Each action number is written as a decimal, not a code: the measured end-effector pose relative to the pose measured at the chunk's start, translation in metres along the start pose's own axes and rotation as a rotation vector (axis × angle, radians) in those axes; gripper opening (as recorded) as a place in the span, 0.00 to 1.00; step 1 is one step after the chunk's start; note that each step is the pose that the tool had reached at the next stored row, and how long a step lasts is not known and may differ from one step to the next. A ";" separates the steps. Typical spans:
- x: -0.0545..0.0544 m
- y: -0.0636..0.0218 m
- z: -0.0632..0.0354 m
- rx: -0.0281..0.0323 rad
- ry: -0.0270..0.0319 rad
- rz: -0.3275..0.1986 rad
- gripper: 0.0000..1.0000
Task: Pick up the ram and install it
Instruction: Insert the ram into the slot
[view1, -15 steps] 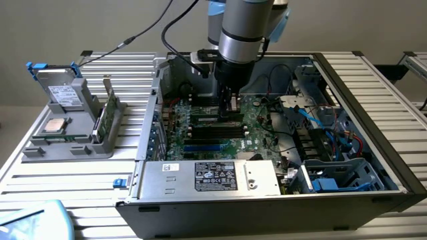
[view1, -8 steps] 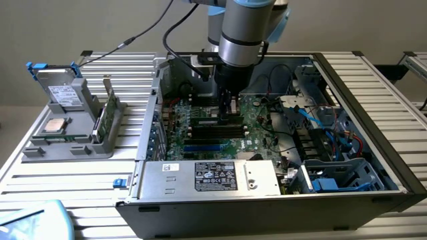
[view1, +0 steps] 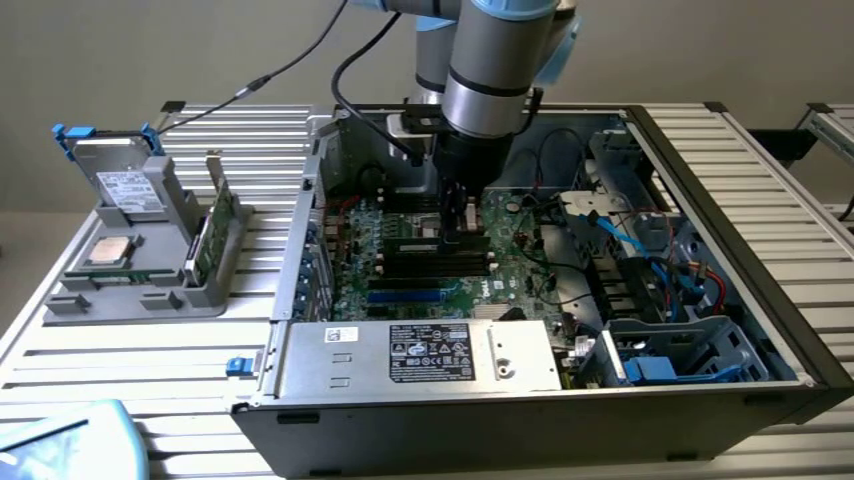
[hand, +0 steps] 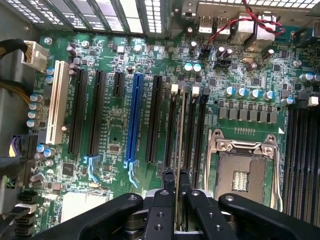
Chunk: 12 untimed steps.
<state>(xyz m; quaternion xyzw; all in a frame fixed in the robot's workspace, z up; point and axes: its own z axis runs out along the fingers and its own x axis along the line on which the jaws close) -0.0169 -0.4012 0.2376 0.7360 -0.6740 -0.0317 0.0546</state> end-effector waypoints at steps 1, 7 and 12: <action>0.000 -0.0004 0.0003 -0.0013 0.0006 0.000 0.14; 0.001 -0.0039 0.0047 -0.0047 0.0078 0.001 0.14; 0.001 -0.0048 0.0101 -0.0055 0.0163 0.002 0.14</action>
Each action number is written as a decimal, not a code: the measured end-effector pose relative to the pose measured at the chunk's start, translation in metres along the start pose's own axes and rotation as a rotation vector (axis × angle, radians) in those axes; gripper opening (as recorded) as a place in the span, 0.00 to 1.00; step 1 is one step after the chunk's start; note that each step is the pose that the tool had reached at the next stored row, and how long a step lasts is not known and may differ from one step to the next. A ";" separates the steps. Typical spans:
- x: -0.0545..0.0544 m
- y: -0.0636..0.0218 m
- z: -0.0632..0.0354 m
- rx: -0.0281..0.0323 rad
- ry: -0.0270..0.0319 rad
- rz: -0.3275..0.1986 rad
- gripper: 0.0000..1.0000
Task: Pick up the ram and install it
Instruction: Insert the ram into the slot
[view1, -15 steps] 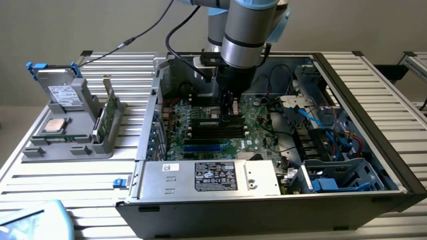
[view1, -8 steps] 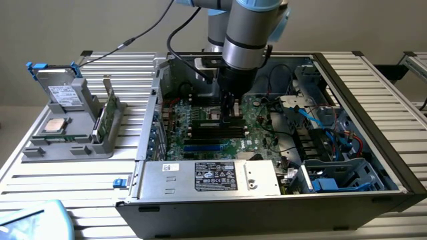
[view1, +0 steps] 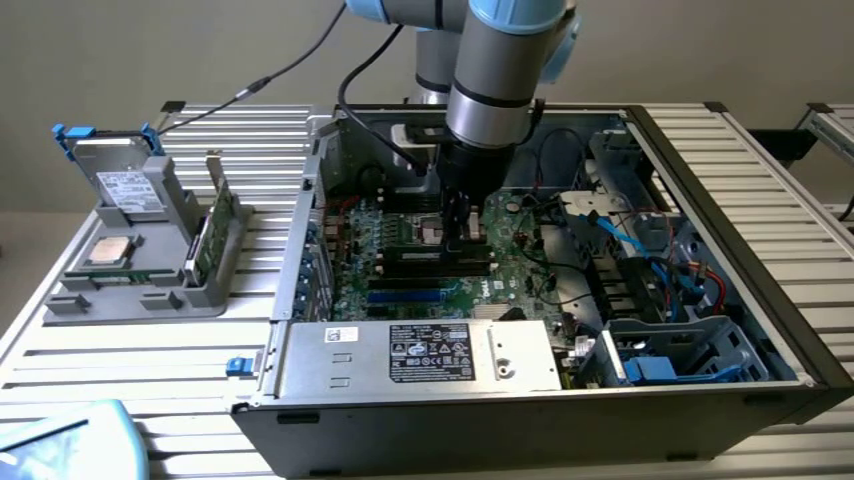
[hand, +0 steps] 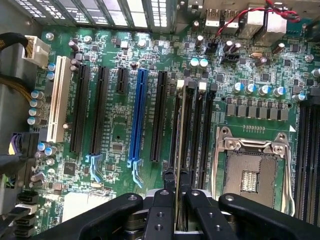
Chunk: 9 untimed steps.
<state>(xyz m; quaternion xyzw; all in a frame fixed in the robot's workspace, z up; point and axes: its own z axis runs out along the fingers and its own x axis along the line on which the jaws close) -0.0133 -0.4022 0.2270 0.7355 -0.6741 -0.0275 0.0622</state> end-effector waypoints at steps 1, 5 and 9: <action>0.000 -0.0001 0.0011 -0.0002 0.0020 0.000 0.14; 0.000 -0.0002 0.0019 -0.0018 0.0091 0.001 0.14; 0.000 -0.0004 0.0036 -0.0020 0.0100 0.001 0.14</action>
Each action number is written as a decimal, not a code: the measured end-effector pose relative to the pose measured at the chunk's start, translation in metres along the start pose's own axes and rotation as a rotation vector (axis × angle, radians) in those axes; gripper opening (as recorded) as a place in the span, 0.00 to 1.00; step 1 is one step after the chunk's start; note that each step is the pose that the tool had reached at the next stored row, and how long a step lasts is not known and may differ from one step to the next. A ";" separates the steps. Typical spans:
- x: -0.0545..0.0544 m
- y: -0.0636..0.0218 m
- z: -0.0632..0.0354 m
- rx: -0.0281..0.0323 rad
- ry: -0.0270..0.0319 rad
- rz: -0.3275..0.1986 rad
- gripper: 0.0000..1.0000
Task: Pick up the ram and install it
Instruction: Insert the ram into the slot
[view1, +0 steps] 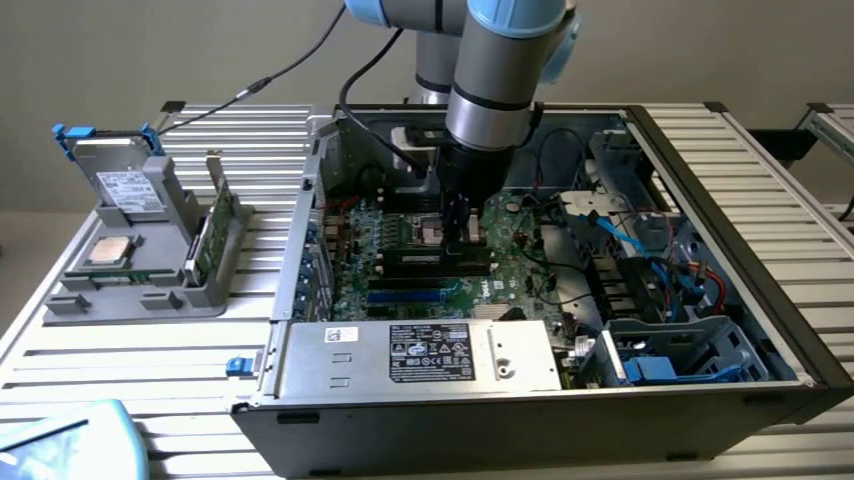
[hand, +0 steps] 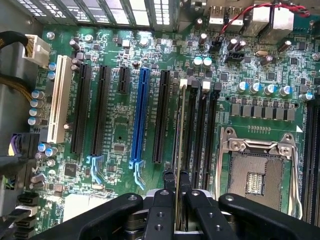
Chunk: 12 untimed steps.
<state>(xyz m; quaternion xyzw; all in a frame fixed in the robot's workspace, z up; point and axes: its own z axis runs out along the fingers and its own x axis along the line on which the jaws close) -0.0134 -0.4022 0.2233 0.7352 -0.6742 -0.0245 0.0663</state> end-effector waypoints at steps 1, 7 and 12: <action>0.000 -0.0001 0.0004 0.0000 0.0000 0.000 0.14; 0.000 -0.0005 0.0037 -0.0002 0.0008 0.000 0.14; 0.000 -0.0005 0.0039 -0.0006 0.0011 0.000 0.14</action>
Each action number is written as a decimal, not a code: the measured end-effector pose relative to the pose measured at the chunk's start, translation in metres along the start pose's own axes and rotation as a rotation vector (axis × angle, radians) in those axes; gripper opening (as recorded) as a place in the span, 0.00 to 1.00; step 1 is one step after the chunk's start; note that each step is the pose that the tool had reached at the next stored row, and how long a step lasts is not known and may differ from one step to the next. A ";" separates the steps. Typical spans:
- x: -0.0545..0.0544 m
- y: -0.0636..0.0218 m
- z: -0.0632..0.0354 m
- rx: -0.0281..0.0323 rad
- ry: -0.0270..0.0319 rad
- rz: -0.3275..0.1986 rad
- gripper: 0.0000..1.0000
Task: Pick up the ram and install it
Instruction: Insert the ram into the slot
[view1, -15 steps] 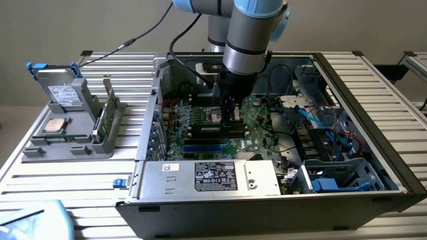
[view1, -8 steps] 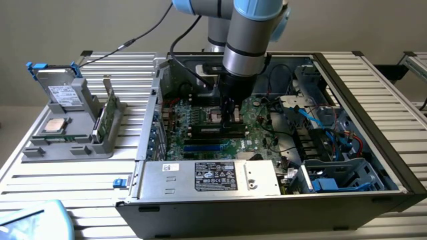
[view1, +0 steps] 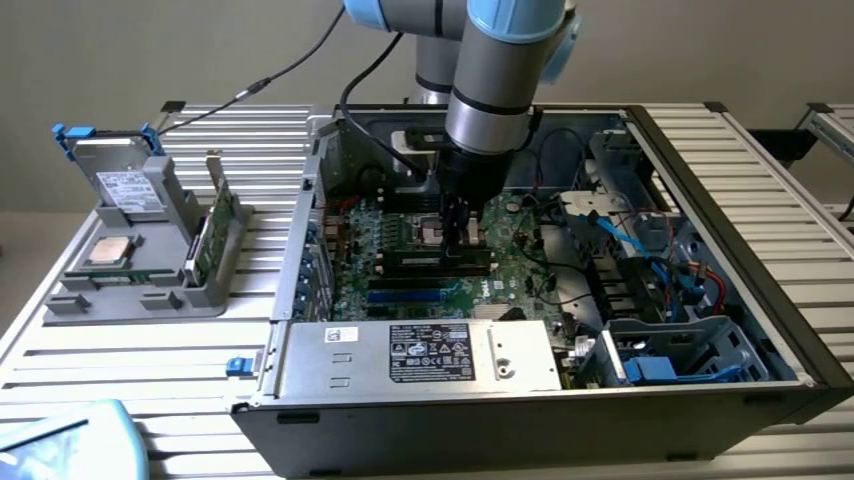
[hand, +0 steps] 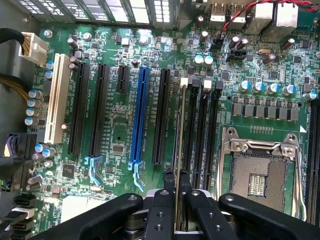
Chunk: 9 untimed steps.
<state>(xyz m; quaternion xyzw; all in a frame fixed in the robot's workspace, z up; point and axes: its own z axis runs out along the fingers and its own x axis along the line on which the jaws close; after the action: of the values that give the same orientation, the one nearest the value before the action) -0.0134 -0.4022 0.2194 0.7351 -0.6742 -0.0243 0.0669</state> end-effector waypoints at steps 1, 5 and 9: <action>0.000 0.0000 0.0000 0.0000 0.0000 0.000 0.14; -0.001 -0.0002 0.0001 0.0000 -0.0004 0.001 0.14; -0.002 -0.0002 0.0001 -0.0002 -0.0005 0.004 0.14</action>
<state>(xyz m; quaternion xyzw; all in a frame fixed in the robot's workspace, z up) -0.0133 -0.4003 0.2193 0.7337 -0.6758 -0.0244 0.0669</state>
